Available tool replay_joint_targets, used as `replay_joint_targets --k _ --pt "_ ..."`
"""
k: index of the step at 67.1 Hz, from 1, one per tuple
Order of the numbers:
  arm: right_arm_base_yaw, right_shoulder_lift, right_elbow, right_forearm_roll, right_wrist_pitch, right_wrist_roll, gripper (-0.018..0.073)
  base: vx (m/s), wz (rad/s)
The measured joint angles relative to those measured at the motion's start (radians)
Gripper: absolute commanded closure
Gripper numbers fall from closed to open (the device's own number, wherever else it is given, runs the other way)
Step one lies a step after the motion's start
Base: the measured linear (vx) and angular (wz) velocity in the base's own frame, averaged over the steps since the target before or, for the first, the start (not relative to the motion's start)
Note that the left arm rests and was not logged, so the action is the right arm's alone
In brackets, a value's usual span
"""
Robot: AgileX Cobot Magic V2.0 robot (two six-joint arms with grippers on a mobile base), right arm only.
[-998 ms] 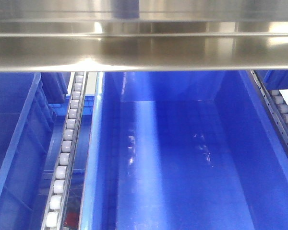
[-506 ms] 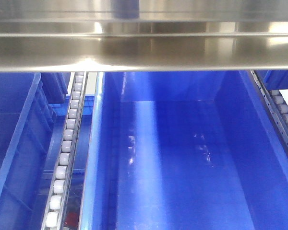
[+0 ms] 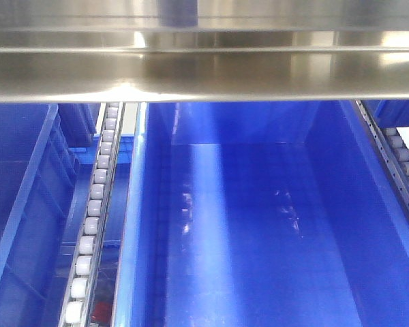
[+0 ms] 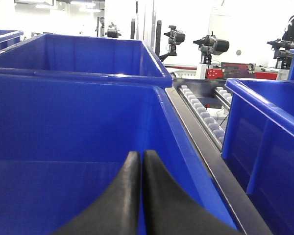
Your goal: Pour parts from conveyor to right shelf
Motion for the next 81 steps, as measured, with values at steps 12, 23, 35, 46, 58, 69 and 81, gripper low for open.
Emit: replay_joint_targets --k 12,23,35,46,58,69,81 --pt "0.122 0.205 -0.112 -0.005 0.039 -0.057 0.0487 0.00 0.00" --pt "0.255 0.406 -0.208 -0.028 0.061 -0.077 0.0459 0.00 0.00" --pt "0.369 0.641 -0.316 -0.115 0.115 -0.062 0.0455 0.00 0.00" --pt "0.402 0.856 -0.443 -0.160 0.226 0.020 0.0451 0.00 0.00" --pt "0.405 1.070 -0.636 -0.213 0.389 0.116 0.0442 0.00 0.00" --pt "0.405 1.235 -0.801 -0.278 0.507 0.243 0.0425 0.00 0.00" --pt "0.405 1.385 -0.943 -0.288 0.600 0.294 0.0380 0.00 0.00"
